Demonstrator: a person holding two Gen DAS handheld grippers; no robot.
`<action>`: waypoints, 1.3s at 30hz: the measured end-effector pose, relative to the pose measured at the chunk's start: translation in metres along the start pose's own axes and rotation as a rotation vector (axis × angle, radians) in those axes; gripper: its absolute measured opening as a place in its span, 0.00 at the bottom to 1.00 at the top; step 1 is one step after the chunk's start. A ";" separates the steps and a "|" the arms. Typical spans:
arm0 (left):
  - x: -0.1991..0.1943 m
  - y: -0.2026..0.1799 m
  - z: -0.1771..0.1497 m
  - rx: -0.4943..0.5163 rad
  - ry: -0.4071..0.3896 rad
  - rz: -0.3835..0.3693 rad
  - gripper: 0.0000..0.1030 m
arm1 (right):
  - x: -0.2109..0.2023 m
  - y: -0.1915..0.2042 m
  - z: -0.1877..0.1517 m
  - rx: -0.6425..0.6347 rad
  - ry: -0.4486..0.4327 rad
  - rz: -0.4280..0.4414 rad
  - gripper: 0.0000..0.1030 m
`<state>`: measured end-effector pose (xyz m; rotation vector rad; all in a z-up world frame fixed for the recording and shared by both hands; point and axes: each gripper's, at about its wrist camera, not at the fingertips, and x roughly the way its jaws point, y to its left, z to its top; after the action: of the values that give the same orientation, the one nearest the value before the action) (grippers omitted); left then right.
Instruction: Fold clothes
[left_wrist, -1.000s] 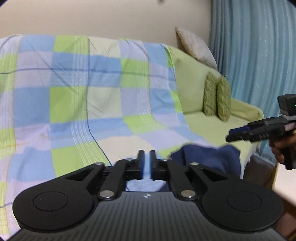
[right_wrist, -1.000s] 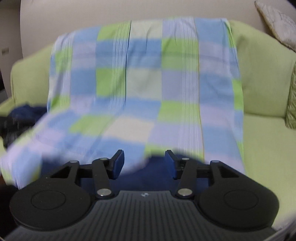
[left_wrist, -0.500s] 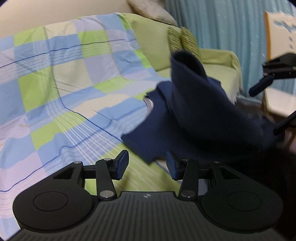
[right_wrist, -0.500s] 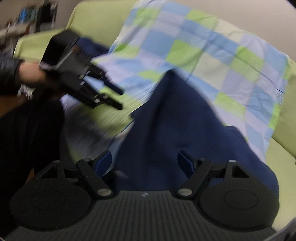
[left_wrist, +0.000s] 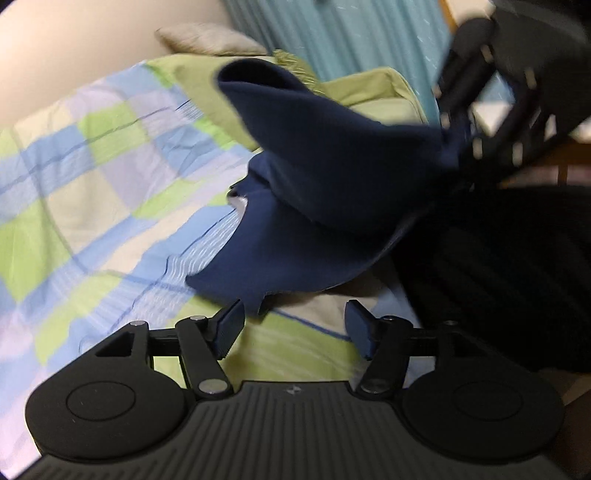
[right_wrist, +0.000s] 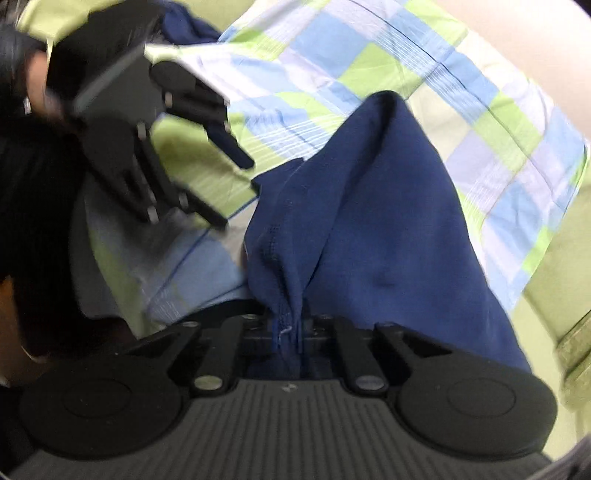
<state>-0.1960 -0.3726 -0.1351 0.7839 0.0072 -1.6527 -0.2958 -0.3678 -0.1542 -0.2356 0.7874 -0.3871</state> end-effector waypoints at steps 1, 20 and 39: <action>0.005 -0.001 0.002 0.038 -0.016 0.012 0.66 | -0.004 -0.008 0.002 0.033 -0.010 0.012 0.05; 0.048 0.053 0.048 0.247 -0.114 -0.112 0.03 | -0.078 -0.077 0.038 0.149 -0.137 -0.027 0.05; -0.277 0.097 0.242 0.098 -0.275 0.425 0.03 | -0.279 -0.099 0.119 0.175 -0.706 -0.045 0.04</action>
<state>-0.2208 -0.2577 0.2266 0.5759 -0.4103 -1.3468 -0.4126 -0.3324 0.1402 -0.2064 0.0538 -0.3782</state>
